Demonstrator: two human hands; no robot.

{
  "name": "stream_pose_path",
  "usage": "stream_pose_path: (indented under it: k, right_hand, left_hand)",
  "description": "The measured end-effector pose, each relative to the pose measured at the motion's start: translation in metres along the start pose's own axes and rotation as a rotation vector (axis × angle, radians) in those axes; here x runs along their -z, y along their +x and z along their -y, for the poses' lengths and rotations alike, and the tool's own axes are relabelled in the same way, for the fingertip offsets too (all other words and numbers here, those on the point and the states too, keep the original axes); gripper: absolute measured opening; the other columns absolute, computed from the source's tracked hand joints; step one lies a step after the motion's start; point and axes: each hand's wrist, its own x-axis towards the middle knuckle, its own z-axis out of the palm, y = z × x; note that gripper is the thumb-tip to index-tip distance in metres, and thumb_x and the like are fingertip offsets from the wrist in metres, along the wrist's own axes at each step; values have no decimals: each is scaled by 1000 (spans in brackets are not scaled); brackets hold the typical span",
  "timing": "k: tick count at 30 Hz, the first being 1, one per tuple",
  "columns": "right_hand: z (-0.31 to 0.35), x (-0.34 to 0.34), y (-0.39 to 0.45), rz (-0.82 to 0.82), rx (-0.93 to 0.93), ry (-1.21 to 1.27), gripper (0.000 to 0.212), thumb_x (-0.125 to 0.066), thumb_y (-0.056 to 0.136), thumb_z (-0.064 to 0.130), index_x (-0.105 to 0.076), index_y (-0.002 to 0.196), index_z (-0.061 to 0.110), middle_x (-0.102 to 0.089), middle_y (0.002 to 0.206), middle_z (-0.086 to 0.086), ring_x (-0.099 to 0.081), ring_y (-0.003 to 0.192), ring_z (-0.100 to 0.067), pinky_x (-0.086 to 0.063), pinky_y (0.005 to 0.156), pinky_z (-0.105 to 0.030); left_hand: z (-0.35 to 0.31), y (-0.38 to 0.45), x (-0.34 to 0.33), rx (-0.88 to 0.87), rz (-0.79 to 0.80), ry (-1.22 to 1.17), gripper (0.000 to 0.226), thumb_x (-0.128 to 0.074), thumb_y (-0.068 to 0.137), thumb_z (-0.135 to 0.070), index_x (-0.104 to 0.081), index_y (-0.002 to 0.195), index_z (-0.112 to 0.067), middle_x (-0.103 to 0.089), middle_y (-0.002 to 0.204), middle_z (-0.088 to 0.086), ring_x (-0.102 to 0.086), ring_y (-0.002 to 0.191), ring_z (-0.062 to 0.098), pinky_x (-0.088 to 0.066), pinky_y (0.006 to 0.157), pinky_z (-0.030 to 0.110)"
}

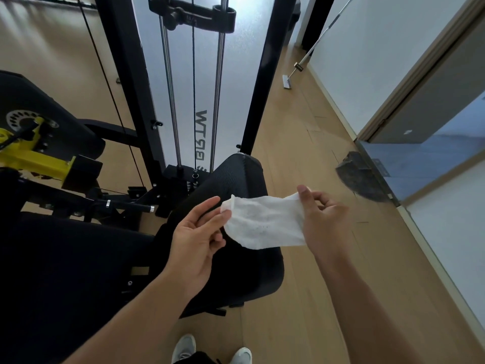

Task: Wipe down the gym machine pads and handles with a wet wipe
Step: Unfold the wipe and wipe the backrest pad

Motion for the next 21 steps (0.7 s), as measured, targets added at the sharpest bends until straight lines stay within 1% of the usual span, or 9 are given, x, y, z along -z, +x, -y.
stream_pose_path:
  k: [3,6,7,11,13,15,17,19,21]
  right_hand:
    - [-1,3,-1,-12,-2,-23,28,-65,97,43,-69,79,23,-64,59,7,-63,55,-8,-49,50,-17]
    - [2,4,2,-29,21,-110,33,-61,99,47,-73,90,18,-68,68,3,-68,64,-16,-56,56,-32]
    - [3,2,3,-46,52,-153,35,-60,99,49,-75,93,17,-68,69,5,-67,63,-14,-55,56,-33]
    - [14,-11,-14,-158,364,-361,33,-64,96,49,-77,88,20,-63,84,9,-61,68,-11,-52,59,-31]
    - [25,-18,-36,-53,447,-458,38,-59,93,59,-77,84,27,-62,85,11,-61,67,-11,-50,58,-30]
    - [37,-20,-60,247,382,-539,47,-46,88,75,-75,80,39,-62,78,16,-60,65,-4,-44,58,-22]
    - [48,-16,-75,456,287,-373,46,-43,87,77,-67,67,43,-60,66,19,-58,59,-3,-35,54,-14]
    - [53,-7,-76,400,204,-145,34,-55,90,63,-69,69,40,-65,64,19,-59,54,-4,-39,51,-13]
    - [47,0,-65,276,228,-148,16,-68,89,52,-71,79,40,-66,67,20,-61,57,-1,-42,51,-12]
  left_hand:
    - [3,5,-2,-4,-111,77,33,-78,82,-11,-72,114,-15,-71,74,-5,-53,51,5,-53,53,20]
    - [7,13,-1,-25,-170,259,26,-81,83,-13,-72,108,-17,-73,76,-6,-55,53,7,-53,57,24]
    - [8,14,0,-47,-162,319,26,-82,83,-15,-73,106,-18,-75,79,-6,-56,54,7,-53,57,25]
    - [11,19,0,-125,-136,479,26,-84,81,-17,-72,104,-20,-76,86,1,-60,57,8,-53,57,23]
    - [11,20,0,-149,-128,507,26,-83,81,-16,-72,104,-20,-76,86,3,-61,58,8,-53,55,21]
    - [12,18,1,-147,-100,518,27,-81,83,-14,-70,107,-20,-77,86,3,-64,62,10,-55,57,23]
    - [11,17,4,-132,-76,508,29,-81,83,-15,-69,109,-20,-78,88,2,-71,73,14,-59,66,29]
    - [11,16,9,-112,-63,498,31,-82,82,-18,-69,111,-21,-79,91,2,-75,82,18,-60,74,33]
    - [11,18,14,-99,-61,516,33,-81,83,-18,-69,113,-22,-79,92,-1,-76,85,19,-60,76,33]
